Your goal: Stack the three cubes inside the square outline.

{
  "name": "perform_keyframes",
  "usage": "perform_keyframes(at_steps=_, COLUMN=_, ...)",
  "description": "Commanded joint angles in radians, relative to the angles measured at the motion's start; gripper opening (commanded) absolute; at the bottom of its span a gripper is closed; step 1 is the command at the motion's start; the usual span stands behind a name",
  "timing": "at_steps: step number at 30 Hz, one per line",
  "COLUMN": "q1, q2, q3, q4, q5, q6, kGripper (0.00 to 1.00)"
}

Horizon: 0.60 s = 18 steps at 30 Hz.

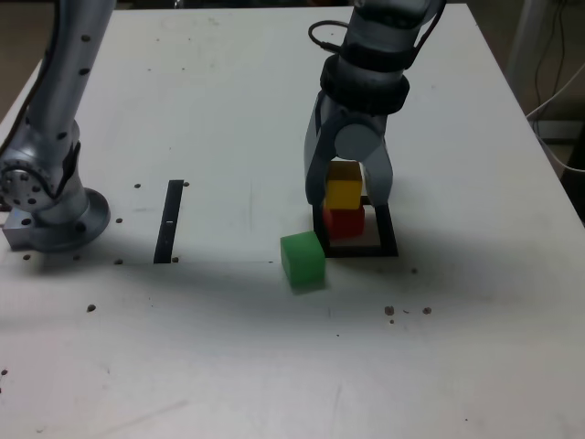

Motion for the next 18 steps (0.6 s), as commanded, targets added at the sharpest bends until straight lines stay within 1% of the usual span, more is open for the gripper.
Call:
perform_keyframes(at_steps=1, q1=0.002, q2=0.001, q3=0.005, q4=0.000, q5=-0.003, q6=0.001, kGripper=0.99)
perform_keyframes(at_steps=11, q1=0.002, q2=-0.019, q3=0.022, q4=0.000, q5=-0.008, q6=0.001, kGripper=0.99)
perform_keyframes(at_steps=18, q1=-0.002, q2=-0.072, q3=0.054, q4=-0.001, q5=-0.005, q6=-0.005, kGripper=0.99)
